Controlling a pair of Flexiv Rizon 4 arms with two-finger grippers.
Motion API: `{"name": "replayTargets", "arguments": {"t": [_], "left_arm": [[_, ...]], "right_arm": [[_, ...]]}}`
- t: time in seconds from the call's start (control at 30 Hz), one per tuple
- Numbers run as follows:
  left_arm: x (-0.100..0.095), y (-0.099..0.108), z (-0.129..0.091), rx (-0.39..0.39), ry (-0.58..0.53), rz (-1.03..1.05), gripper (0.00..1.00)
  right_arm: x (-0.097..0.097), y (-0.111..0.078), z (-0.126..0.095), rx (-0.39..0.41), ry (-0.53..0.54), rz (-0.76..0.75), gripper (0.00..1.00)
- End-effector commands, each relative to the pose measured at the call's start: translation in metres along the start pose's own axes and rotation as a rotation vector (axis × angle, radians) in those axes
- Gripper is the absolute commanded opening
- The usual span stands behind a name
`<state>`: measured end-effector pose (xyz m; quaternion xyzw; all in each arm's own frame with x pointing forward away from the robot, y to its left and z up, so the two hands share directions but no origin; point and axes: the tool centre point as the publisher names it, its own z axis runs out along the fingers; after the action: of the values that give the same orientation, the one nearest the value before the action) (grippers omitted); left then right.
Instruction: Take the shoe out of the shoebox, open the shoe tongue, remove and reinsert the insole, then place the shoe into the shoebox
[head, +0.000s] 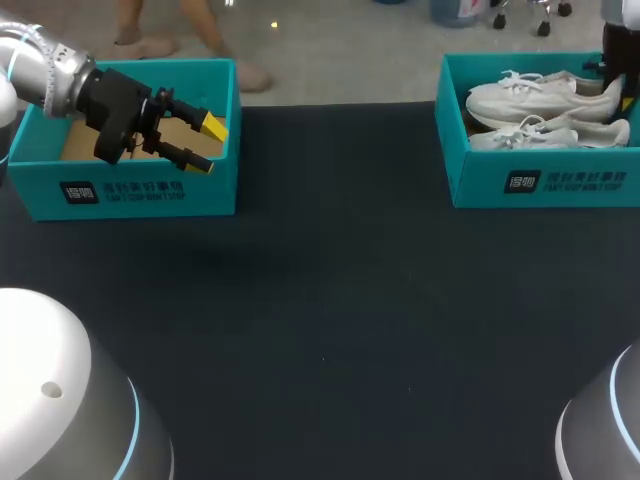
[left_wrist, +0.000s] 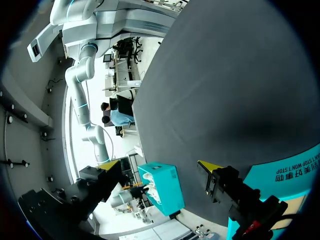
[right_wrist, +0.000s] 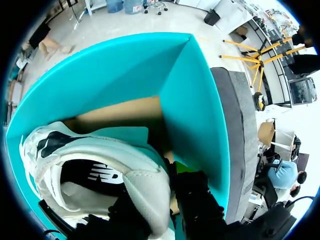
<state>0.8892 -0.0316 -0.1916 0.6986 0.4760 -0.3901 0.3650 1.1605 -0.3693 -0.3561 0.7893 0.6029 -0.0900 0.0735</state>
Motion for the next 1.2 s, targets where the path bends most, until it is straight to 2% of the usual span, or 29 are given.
{"name": "replayTargets", "arguments": {"t": [0.03, 0.33, 0.37, 0.43, 0.47, 0.5, 0.93, 1.2], "left_arm": [[0.000, 0.001, 0.000, 0.003, 0.002, 0.001, 1.00], [0.000, 0.001, 0.000, 0.003, 0.002, 0.001, 1.00], [0.000, 0.001, 0.000, 0.003, 0.002, 0.001, 1.00], [0.000, 0.001, 0.000, 0.003, 0.002, 0.001, 1.00], [0.000, 0.001, 0.000, 0.003, 0.002, 0.001, 1.00], [0.000, 0.001, 0.000, 0.003, 0.002, 0.001, 1.00], [0.000, 0.001, 0.000, 0.003, 0.002, 0.001, 1.00], [0.000, 0.001, 0.000, 0.003, 0.002, 0.001, 1.00]], "right_arm": [[0.003, 0.006, 0.007, 0.041, -0.010, -0.005, 0.00], [0.003, 0.000, 0.011, 0.043, -0.026, -0.015, 0.01], [0.002, -0.001, 0.008, 0.041, -0.021, -0.010, 0.29], [0.002, -0.001, 0.002, 0.033, -0.007, -0.005, 0.64], [0.001, -0.002, -0.003, 0.026, 0.004, -0.001, 0.88], [0.001, -0.003, -0.007, 0.022, 0.008, -0.002, 1.00], [-0.001, -0.020, -0.069, -0.038, 0.115, 0.005, 1.00], [0.008, -0.049, -0.109, -0.067, 0.190, -0.020, 1.00]]}}
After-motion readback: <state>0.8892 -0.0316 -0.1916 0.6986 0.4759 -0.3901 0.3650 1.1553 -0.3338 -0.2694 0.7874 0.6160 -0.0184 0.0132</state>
